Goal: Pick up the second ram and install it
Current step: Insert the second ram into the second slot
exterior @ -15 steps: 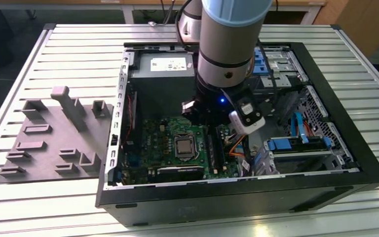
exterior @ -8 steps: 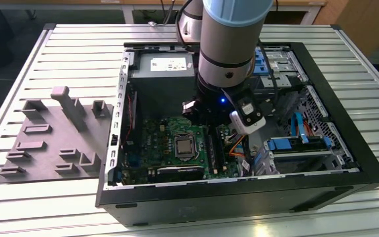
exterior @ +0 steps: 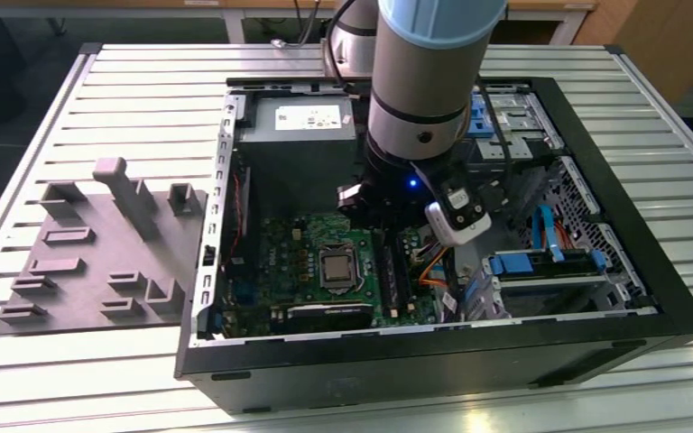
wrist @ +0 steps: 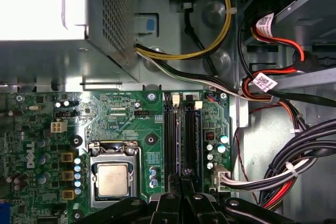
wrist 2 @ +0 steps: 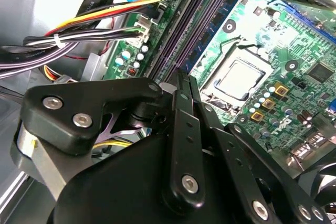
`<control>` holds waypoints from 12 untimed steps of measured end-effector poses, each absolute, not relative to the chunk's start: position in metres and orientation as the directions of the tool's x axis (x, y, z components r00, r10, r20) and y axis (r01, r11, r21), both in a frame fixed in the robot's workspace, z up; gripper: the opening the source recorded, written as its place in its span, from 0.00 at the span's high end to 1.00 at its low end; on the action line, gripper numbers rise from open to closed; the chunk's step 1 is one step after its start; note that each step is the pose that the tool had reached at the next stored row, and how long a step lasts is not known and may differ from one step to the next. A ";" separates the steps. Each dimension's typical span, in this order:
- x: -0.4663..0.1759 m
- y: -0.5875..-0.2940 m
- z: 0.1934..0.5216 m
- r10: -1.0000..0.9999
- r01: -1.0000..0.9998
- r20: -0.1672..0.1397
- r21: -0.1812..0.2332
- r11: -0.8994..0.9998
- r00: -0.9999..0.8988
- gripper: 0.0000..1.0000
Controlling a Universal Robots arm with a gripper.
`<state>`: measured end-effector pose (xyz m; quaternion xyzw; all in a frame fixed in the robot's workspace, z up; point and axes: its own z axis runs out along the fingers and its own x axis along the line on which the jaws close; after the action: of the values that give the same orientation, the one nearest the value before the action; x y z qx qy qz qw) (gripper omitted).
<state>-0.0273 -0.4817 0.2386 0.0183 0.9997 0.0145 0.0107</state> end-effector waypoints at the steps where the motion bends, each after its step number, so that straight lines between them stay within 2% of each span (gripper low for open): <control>1: -0.027 -0.482 0.239 0.037 0.036 -0.021 0.030 0.999 -0.999 0.88; 12: -0.023 -0.482 0.238 0.037 0.036 -0.021 0.029 0.999 -0.999 0.88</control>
<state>-0.0235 -0.4817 0.2376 0.0183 0.9997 0.0145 0.0108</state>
